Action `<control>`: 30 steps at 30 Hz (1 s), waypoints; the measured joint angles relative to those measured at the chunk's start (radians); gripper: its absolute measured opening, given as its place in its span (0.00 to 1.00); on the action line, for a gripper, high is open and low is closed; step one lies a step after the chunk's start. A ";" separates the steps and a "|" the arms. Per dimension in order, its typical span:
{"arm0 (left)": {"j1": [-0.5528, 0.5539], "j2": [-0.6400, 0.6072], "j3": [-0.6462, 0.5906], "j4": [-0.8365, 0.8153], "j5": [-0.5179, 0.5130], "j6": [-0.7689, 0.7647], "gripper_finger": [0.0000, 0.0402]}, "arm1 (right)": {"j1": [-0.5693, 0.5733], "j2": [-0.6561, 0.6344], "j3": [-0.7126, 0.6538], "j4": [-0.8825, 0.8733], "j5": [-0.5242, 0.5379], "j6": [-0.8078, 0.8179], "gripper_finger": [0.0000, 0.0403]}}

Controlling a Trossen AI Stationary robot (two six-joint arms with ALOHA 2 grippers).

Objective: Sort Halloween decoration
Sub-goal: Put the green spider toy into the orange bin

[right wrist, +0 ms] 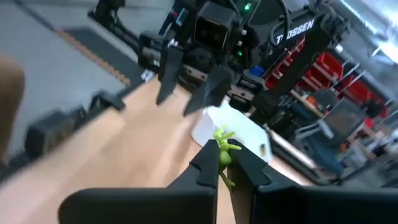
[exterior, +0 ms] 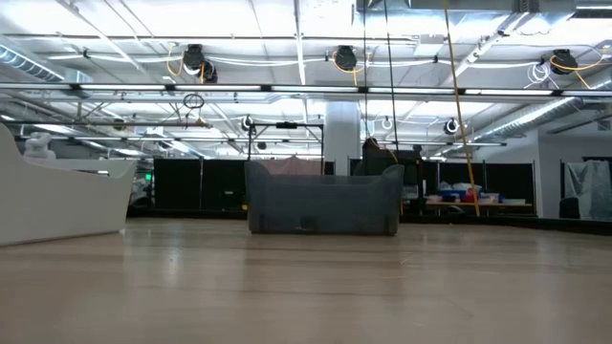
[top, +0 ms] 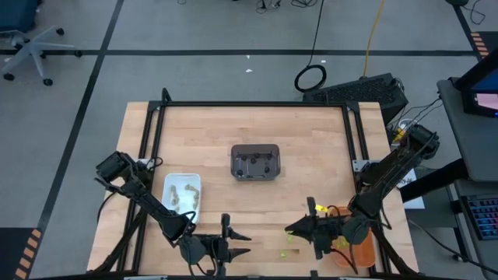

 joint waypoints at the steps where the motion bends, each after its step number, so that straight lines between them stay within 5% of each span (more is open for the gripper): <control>1: 0.000 0.000 0.000 0.000 0.000 0.003 0.37 | 0.000 -0.014 0.000 -0.024 0.000 -0.027 0.01; 18: 0.047 0.000 0.000 0.000 -0.004 0.110 0.37 | 0.000 -0.077 0.000 -0.098 0.000 -0.347 0.01; 30: 0.064 0.000 0.000 -0.004 -0.004 0.110 0.37 | 0.000 -0.077 0.000 -0.098 0.000 -0.026 0.01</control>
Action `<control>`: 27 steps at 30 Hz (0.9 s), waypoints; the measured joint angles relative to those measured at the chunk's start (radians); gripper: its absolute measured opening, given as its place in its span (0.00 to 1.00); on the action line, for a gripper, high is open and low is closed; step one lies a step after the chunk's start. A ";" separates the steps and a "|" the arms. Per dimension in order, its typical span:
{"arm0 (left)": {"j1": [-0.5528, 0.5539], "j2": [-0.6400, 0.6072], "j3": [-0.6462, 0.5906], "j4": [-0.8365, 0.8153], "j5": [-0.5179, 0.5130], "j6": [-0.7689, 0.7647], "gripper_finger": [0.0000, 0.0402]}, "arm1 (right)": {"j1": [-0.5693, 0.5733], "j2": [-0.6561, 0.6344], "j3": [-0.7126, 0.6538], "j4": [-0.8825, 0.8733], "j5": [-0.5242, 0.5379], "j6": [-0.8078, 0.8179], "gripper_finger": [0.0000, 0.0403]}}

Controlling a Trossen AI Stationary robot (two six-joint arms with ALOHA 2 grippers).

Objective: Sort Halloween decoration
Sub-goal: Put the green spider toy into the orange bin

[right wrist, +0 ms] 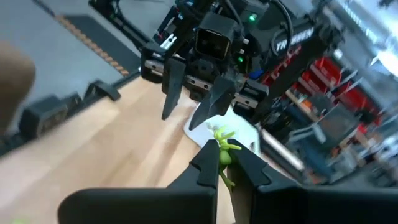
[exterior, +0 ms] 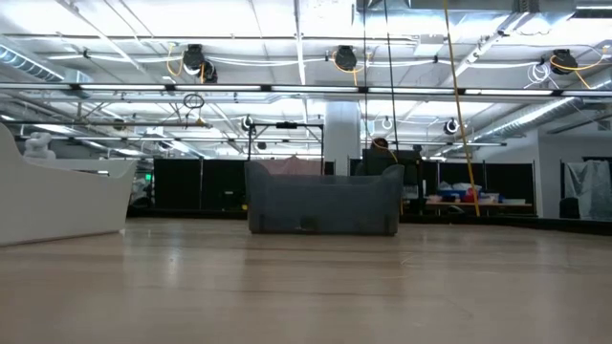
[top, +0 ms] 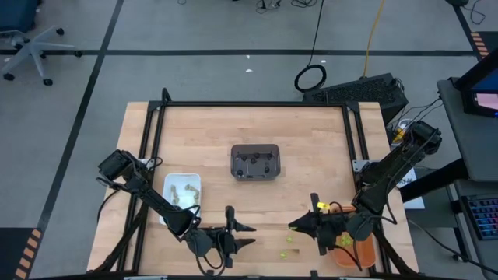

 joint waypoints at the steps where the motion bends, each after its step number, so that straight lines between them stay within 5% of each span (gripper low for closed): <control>1: 0.000 0.000 0.000 -0.001 0.000 0.000 0.37 | 0.000 0.000 0.000 0.000 0.000 0.041 0.01; 14: 0.000 0.000 0.001 -0.015 0.000 -0.017 0.37 | 0.000 0.000 0.000 0.000 0.000 0.495 0.01; 27: 0.000 0.000 0.001 -0.048 0.020 -0.221 0.37 | 0.000 0.000 0.000 0.000 0.005 0.797 0.01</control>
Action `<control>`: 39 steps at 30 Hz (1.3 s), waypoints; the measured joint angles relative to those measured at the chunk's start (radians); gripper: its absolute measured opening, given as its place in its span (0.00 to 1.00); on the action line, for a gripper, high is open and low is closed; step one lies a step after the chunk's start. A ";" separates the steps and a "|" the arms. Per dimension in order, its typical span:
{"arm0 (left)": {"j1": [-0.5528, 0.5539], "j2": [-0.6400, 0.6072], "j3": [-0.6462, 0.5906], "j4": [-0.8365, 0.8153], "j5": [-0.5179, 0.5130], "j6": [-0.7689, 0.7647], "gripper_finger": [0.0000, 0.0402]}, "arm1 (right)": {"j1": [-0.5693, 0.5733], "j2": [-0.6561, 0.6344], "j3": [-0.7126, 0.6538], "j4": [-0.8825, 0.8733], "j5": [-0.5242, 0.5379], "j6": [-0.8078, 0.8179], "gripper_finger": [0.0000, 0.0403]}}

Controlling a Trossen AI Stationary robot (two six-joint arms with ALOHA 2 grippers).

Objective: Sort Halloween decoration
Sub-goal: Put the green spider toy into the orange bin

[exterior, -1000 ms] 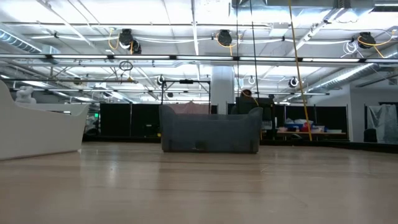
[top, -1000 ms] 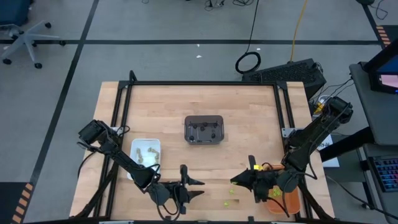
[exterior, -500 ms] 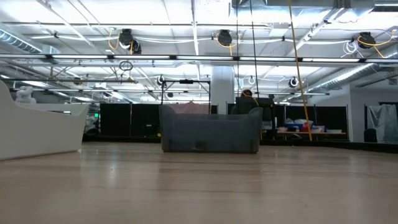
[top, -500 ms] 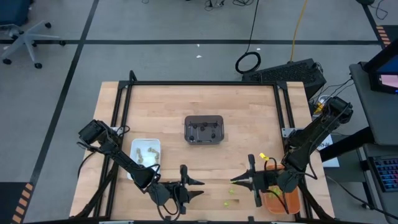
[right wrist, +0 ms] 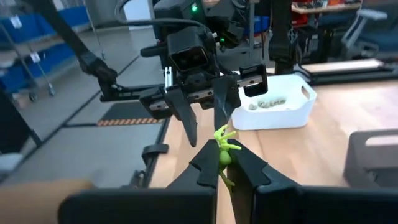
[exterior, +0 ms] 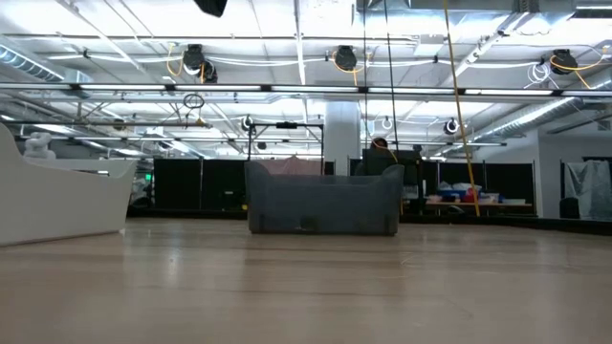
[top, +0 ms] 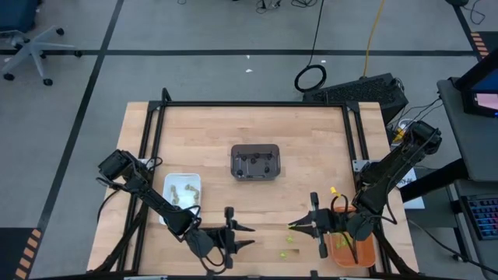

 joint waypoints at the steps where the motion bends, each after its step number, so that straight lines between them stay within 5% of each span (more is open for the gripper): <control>1: 0.000 0.000 0.000 -0.009 0.000 -0.019 0.37 | 0.000 0.000 0.000 0.000 0.000 0.021 0.01; 12: 0.000 0.000 0.000 -0.051 0.001 -0.105 0.37 | 0.000 -0.044 0.002 -0.095 -0.034 0.256 0.01; 28: 0.006 0.000 0.000 -0.034 0.001 -0.118 0.37 | 0.062 -0.152 0.291 -1.065 -0.204 0.725 0.01; 34: 0.019 0.000 0.000 -0.035 -0.012 -0.132 0.37 | 0.124 -0.149 0.294 -1.229 -0.374 0.897 0.01; 39: 0.030 0.000 0.000 -0.035 -0.013 -0.131 0.37 | 0.207 -0.129 0.278 -1.308 -0.407 1.077 0.01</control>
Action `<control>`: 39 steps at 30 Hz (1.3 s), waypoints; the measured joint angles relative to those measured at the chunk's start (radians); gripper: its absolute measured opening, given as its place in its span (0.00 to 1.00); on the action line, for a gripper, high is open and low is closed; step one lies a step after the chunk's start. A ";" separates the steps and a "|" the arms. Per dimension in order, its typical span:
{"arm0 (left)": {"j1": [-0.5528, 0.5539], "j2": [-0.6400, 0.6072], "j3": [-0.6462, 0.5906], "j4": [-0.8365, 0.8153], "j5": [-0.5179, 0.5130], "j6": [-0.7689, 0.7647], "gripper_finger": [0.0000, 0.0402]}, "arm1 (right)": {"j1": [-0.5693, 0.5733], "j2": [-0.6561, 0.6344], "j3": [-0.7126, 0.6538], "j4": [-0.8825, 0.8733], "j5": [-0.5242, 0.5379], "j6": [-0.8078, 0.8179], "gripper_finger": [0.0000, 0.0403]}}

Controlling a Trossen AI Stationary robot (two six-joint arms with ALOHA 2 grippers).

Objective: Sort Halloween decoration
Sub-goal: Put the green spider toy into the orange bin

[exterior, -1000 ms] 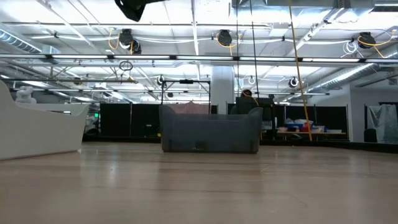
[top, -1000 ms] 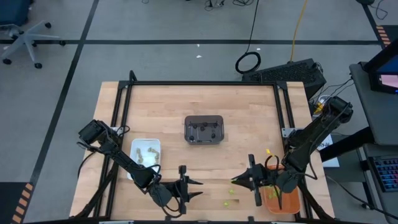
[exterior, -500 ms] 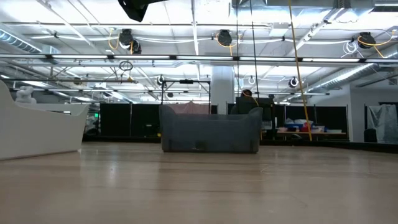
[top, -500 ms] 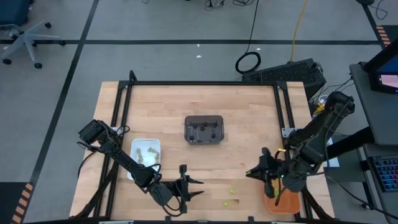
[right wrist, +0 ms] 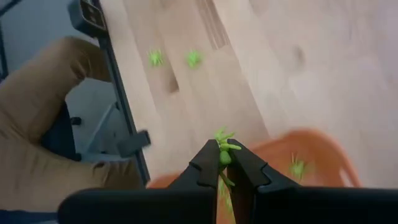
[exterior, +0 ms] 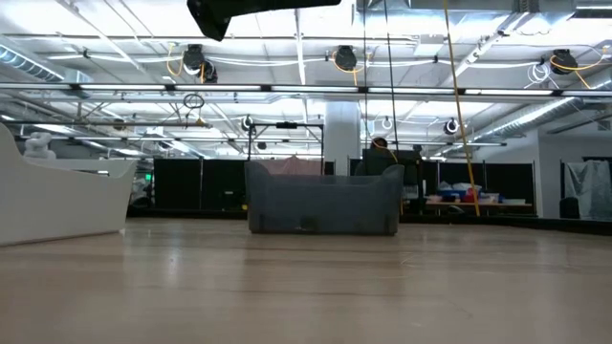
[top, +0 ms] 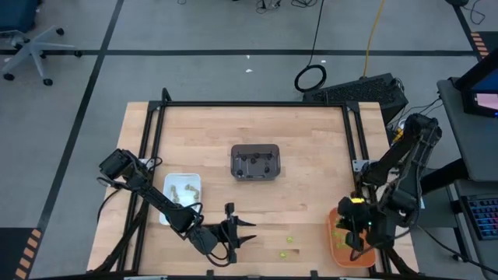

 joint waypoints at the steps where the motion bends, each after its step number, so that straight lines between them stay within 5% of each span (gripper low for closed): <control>1: 0.003 0.000 0.000 0.000 0.000 0.000 0.37 | 0.015 0.005 0.000 -0.011 -0.014 0.027 0.01; 9: 0.023 0.000 0.000 0.000 -0.003 0.000 0.37 | 0.076 0.088 -0.001 -0.113 -0.123 0.213 0.01; 20: 0.021 0.000 0.000 0.008 -0.022 -0.026 0.37 | 0.076 0.274 -0.002 -0.150 -0.190 0.160 0.02; 30: 0.021 0.000 0.042 0.017 -0.026 -0.019 0.37 | 0.076 0.283 0.012 -0.178 -0.196 0.073 0.32; 33: 0.021 0.000 0.061 0.016 -0.026 -0.002 0.37 | 0.082 0.259 0.028 -0.207 -0.125 0.074 0.39; 39: 0.031 0.043 0.119 0.001 -0.005 0.003 0.37 | 0.148 0.254 0.044 -0.133 0.223 0.015 0.43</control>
